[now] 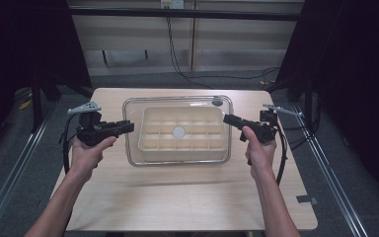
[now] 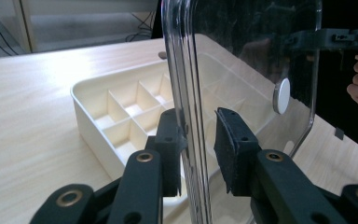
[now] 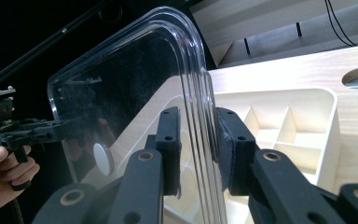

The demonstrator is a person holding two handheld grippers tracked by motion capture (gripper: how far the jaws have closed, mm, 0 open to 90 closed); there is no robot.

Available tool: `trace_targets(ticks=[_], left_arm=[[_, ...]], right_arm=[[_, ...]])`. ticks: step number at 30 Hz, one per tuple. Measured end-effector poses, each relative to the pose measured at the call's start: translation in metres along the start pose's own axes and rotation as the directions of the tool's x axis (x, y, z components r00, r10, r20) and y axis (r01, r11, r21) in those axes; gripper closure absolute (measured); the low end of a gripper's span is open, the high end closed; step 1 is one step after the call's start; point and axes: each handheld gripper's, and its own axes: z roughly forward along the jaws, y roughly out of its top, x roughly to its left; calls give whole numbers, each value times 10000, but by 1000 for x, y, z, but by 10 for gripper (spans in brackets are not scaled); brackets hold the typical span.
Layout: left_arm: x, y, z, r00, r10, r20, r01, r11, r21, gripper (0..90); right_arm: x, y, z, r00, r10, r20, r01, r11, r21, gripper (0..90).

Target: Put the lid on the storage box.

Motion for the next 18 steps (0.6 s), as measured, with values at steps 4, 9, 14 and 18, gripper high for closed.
trace_targets(ticks=[4,9,14,18], left_arm=[[4,5,6,9998,-153,-136,152,9999,-20,717],[6,11,11,9999,-96,-126,96,10000,-2,719],[10,16,16,9997,-111,-212,111,9999,11,719],[16,21,22,9995,-162,-261,165,9998,97,718]], right_arm=[[-4,5,6,9999,84,126,-84,10000,-10,719],[-11,10,11,9996,172,233,-171,9998,-57,713],[-12,15,13,9995,136,290,-134,9999,-82,712],[-17,18,19,9990,192,413,-191,9998,-42,711]])
